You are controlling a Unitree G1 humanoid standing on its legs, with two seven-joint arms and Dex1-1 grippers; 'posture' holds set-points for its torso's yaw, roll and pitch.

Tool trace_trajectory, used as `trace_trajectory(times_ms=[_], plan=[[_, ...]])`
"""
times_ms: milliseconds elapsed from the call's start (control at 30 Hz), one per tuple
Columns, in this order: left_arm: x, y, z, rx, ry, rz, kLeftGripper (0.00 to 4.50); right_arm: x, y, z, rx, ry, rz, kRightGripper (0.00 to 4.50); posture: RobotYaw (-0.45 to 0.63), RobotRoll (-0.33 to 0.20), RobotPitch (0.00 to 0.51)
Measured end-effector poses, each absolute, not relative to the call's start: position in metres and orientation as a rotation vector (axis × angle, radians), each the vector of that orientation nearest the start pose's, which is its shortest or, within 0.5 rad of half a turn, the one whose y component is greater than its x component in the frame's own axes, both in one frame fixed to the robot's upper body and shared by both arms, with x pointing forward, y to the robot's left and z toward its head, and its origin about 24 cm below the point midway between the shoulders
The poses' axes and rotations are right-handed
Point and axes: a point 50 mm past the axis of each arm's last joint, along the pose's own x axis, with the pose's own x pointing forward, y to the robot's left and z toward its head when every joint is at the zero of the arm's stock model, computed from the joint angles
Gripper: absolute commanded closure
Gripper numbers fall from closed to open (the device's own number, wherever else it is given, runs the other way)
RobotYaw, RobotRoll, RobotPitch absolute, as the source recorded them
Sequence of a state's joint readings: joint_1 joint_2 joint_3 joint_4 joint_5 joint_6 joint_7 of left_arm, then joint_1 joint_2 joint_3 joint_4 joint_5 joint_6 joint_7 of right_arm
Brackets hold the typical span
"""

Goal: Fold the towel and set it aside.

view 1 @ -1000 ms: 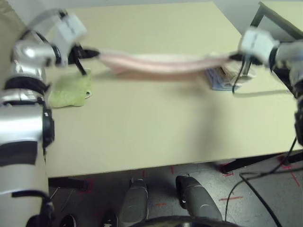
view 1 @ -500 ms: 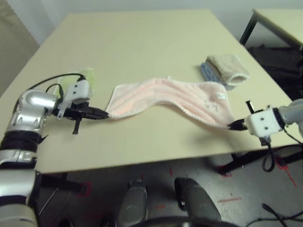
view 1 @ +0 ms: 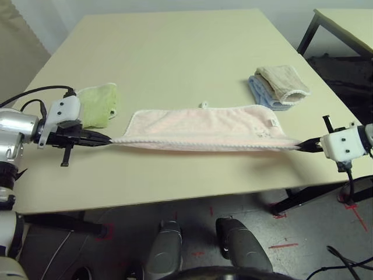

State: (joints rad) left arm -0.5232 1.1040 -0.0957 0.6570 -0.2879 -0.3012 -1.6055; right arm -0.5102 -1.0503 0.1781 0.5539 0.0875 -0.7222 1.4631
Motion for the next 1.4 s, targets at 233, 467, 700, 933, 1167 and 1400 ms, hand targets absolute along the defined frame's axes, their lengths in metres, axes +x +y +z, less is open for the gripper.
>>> trace_trajectory(times_ms=[233, 467, 700, 933, 1167, 1400], plan=[[0.252, 0.327, 0.156, 0.688, 0.475, -1.283, 4.45, 0.255, -0.288, 0.157, -1.130, 0.283, 1.507, 4.50, 0.02, 0.000, 0.146], [0.235, 0.318, 0.151, 0.600, 0.552, -1.339, 4.45, 0.244, -0.282, 0.169, -1.017, 0.321, 1.578, 4.50, 0.03, 0.000, 0.145], [0.232, 0.322, 0.158, 0.585, 0.585, -1.322, 4.45, 0.246, -0.282, 0.170, -0.985, 0.364, 1.582, 4.50, 0.04, 0.000, 0.145], [0.239, 0.337, 0.173, 0.627, 0.560, -1.248, 4.45, 0.256, -0.290, 0.174, -1.027, 0.382, 1.540, 4.50, 0.03, 0.000, 0.150], [0.240, 0.340, 0.170, 0.633, 0.567, -1.252, 4.45, 0.254, -0.292, 0.170, -1.001, 0.409, 1.563, 4.50, 0.03, 0.000, 0.147], [0.236, 0.339, 0.165, 0.609, 0.584, -1.265, 4.45, 0.247, -0.290, 0.171, -0.947, 0.445, 1.588, 4.50, 0.03, 0.000, 0.145]])
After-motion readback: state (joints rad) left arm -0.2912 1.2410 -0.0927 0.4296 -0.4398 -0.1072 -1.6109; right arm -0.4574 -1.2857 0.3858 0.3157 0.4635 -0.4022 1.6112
